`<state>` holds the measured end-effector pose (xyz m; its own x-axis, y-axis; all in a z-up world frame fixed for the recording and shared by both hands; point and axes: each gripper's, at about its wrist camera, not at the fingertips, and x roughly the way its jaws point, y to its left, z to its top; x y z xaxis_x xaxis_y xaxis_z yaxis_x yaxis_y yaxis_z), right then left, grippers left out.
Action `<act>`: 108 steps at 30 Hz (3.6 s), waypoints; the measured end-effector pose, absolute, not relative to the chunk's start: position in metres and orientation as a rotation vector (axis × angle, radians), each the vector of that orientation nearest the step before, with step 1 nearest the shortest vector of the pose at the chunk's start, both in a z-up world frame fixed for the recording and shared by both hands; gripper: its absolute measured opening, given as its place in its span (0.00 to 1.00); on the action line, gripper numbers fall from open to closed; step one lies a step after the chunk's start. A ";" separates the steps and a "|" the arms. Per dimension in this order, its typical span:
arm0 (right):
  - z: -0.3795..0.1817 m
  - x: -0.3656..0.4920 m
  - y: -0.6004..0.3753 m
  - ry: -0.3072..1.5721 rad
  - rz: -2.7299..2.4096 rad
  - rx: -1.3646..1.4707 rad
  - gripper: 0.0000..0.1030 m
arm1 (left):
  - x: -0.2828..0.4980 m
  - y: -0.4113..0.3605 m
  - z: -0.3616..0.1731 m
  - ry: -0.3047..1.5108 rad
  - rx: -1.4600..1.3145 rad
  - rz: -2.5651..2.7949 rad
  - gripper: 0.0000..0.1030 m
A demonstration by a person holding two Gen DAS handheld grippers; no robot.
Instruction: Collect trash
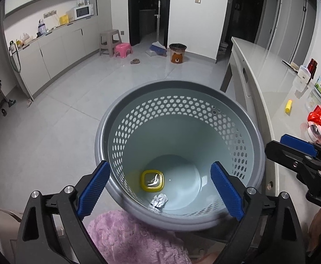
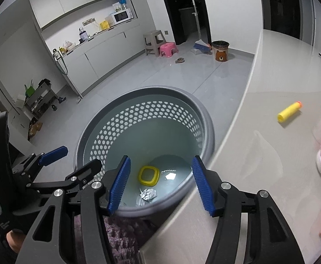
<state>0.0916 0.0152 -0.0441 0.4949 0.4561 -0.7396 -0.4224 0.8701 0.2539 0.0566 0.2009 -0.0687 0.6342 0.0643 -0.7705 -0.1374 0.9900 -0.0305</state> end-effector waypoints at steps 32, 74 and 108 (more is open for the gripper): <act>-0.032 -0.007 -0.243 0.814 0.008 0.158 0.64 | 0.057 0.000 -0.024 0.795 0.035 -0.162 0.93; -0.051 0.017 -0.244 0.835 0.174 0.219 0.04 | 0.050 -0.043 -0.032 0.848 0.073 -0.188 0.94; -0.054 -0.039 -0.312 0.686 0.091 0.347 0.04 | 0.059 -0.138 -0.055 0.859 0.156 -0.232 0.93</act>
<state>-0.0388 -0.3119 -0.0537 0.7726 0.1955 -0.6041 0.0304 0.9389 0.3429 0.0591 -0.1378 -0.0554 0.6304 -0.1394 -0.7636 0.2648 0.9634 0.0428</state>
